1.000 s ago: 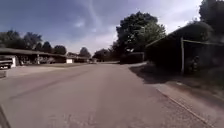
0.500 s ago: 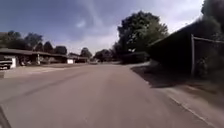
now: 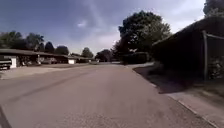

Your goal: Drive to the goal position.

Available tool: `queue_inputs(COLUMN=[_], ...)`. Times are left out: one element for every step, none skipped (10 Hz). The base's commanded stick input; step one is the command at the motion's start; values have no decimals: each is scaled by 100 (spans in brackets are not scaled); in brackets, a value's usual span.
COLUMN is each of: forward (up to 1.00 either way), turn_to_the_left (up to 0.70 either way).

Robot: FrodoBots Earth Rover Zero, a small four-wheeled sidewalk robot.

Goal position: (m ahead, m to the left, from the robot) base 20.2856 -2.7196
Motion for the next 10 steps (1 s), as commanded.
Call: queue_inputs(forward=[70,70,70,70,70,70,70,70,70,70], turn_to_the_left=[3,3,3,3,3,3,3,3,3,3])
